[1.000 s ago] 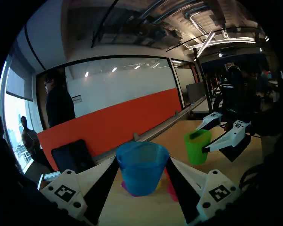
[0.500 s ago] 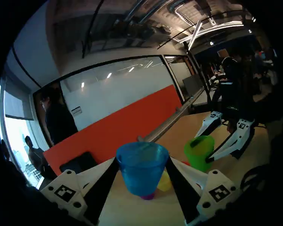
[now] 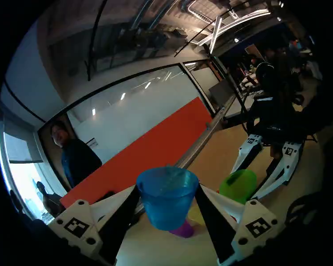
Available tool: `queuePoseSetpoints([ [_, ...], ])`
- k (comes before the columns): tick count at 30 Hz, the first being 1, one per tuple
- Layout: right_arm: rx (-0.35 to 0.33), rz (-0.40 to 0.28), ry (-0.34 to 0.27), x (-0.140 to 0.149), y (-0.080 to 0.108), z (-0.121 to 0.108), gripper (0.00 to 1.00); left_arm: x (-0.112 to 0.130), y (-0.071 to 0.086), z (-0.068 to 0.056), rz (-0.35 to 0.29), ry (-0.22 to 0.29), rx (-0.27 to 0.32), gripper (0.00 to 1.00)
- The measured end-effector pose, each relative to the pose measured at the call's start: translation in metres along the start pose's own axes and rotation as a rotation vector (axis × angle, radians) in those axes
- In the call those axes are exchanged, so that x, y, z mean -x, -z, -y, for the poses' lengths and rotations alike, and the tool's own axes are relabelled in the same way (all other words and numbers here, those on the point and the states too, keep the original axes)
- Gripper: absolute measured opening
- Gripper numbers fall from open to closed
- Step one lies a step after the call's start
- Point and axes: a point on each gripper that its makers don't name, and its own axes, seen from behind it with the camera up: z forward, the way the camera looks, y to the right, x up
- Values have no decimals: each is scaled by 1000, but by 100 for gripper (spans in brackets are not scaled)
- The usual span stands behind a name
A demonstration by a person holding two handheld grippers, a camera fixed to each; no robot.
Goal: Pour water
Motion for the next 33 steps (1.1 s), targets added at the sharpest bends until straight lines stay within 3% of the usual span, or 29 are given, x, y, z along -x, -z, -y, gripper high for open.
queuePoseSetpoints([
  [23,-29,-13,-8,3,-18,14,91,-33,-3,6,-38,-172,-31,86],
  [33,-39,-6,7,3,-23,20,91,-43,-2,9,-52,-279,-53,86],
])
